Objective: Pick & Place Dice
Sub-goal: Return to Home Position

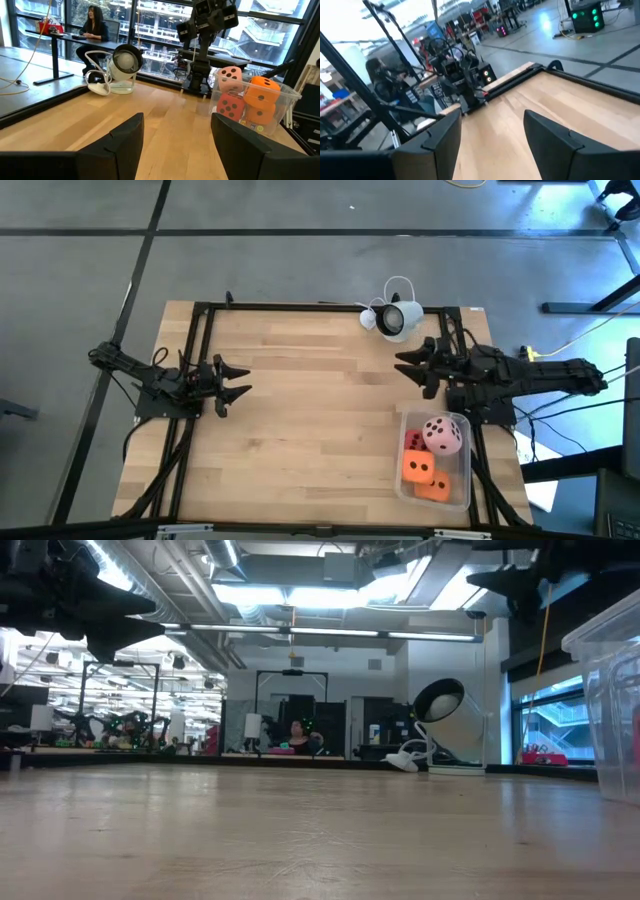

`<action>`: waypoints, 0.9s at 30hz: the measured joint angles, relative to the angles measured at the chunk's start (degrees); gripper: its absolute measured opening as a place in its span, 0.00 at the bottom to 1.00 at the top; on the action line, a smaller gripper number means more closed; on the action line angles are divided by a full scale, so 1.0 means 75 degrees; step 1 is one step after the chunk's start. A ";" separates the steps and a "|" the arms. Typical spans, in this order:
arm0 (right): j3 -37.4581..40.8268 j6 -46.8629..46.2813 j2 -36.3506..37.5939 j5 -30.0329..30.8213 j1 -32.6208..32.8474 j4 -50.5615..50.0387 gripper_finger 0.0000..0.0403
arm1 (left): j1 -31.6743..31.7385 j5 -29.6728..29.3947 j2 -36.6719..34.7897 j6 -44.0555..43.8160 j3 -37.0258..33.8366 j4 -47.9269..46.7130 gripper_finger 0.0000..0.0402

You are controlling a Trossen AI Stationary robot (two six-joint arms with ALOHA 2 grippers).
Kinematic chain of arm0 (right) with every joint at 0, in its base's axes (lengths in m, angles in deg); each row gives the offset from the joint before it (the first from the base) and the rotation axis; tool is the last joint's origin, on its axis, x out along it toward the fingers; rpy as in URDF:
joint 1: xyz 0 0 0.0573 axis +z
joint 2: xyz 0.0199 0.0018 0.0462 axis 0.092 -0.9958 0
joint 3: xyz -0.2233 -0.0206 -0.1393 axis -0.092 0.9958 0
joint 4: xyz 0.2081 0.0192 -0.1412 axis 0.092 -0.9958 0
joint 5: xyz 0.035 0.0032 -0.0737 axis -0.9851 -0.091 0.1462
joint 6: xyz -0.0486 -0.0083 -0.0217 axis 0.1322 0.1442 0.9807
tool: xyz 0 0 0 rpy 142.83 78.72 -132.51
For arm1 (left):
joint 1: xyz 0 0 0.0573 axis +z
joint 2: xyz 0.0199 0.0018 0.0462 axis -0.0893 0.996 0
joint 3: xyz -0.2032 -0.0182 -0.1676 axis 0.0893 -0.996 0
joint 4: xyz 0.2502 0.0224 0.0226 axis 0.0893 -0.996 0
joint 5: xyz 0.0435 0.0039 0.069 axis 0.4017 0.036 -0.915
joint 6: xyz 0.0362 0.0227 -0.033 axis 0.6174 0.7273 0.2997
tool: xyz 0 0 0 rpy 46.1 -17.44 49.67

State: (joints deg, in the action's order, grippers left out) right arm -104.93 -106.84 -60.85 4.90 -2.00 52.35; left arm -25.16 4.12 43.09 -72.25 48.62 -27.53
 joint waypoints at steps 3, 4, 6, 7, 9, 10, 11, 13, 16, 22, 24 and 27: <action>0.0283 0.0116 0.0562 0.0168 0.0081 -0.0001 0.53 | 0.0001 0.0000 0.0000 0.0000 0.0001 0.0000 0.56; 0.0370 0.0191 0.0757 0.0196 0.0105 0.0002 0.53 | -0.0001 0.0000 0.0000 0.0000 -0.0001 0.0000 0.56; 0.0569 0.0311 0.1121 0.0204 0.0135 -0.0007 0.53 | -0.0001 0.0000 0.0000 0.0000 0.0001 0.0000 0.56; 0.0682 0.0339 0.1292 0.0205 0.0141 -0.0003 0.53 | 0.0001 0.0000 0.0000 0.0000 0.0000 0.0000 0.56; 0.0955 0.0317 0.1624 0.0192 0.0142 -0.0010 0.53 | -0.0001 0.0000 0.0000 0.0000 0.0002 0.0000 0.56; 0.1103 0.0245 0.1786 0.0183 0.0143 -0.0033 0.53 | 0.0001 0.0000 0.0000 0.0000 0.0001 0.0000 0.56; 0.1240 0.0202 0.1939 0.0169 0.0144 -0.0042 0.53 | 0.0001 0.0000 0.0000 0.0000 0.0001 0.0000 0.56; 0.1470 0.0111 0.2230 0.0173 0.0144 -0.0034 0.52 | -0.0002 0.0000 0.0003 0.0000 0.0002 0.0000 0.56; 0.1706 0.0050 0.2573 0.0196 0.0144 -0.0037 0.49 | 0.0001 0.0000 0.0000 0.0000 0.0000 0.0000 0.56; 0.2136 0.0101 0.2987 0.0006 0.0144 -0.0041 0.46 | -0.0002 0.0000 0.0000 0.0000 0.0000 0.0000 0.56; 0.2331 0.0017 0.3037 0.0020 0.0144 -0.0028 0.45 | 0.0001 0.0000 0.0000 -0.0001 0.0002 0.0000 0.56; 0.2625 -0.0159 0.3048 0.0015 0.0144 0.0053 0.44 | 0.0001 0.0000 0.0000 0.0000 0.0000 0.0000 0.56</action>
State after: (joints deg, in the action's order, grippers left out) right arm -85.24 -108.03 -38.00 5.01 -0.92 52.76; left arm -25.15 4.12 43.09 -72.25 48.62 -27.53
